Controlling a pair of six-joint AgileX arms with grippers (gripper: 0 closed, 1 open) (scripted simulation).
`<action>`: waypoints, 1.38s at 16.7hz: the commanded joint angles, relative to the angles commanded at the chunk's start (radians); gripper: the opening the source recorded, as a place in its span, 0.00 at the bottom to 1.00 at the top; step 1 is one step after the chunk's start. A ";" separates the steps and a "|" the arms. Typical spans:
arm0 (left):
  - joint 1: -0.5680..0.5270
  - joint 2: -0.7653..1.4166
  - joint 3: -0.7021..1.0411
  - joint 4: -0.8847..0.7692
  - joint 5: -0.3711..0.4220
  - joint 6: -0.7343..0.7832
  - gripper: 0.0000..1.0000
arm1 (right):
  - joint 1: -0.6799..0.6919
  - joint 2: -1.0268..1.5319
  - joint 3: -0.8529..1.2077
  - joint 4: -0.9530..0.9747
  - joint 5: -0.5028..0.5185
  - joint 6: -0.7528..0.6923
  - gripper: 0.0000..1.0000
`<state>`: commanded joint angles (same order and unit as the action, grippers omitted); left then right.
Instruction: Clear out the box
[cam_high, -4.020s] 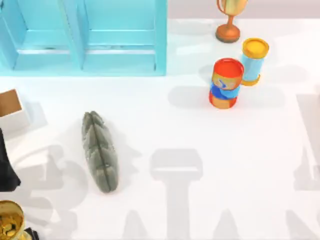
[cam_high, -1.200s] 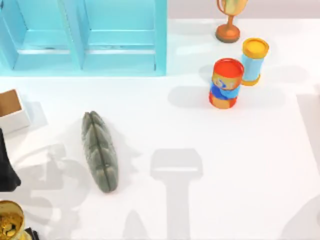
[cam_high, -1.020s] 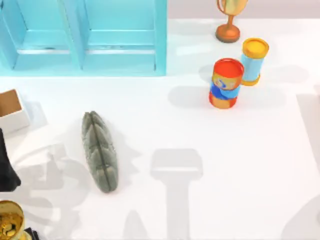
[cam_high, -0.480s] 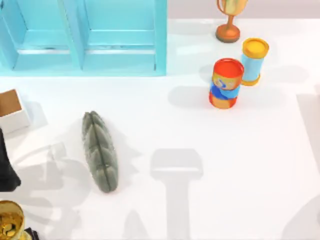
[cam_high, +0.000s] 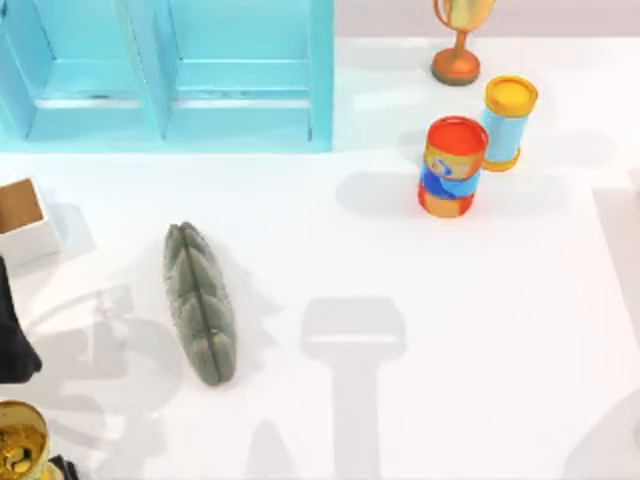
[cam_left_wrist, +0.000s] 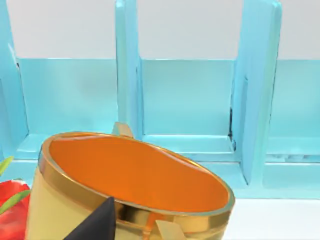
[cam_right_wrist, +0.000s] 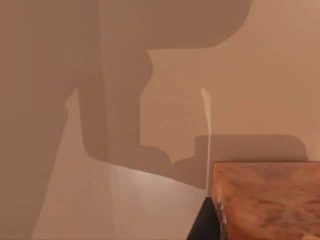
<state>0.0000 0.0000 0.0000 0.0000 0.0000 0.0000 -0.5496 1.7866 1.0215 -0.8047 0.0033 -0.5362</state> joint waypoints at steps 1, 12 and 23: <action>0.000 0.000 0.000 0.000 0.000 0.000 1.00 | 0.000 0.000 0.000 0.000 0.000 0.000 0.00; 0.000 0.000 0.000 0.000 0.000 0.000 1.00 | -0.001 -0.032 0.184 0.006 -0.075 -0.018 0.00; 0.000 0.000 0.000 0.000 0.000 0.000 1.00 | -0.037 -0.099 0.392 -0.423 -0.036 -0.030 0.00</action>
<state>0.0000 0.0000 0.0000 0.0000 0.0000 0.0000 -0.5867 1.6876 1.4138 -1.2281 -0.0327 -0.5664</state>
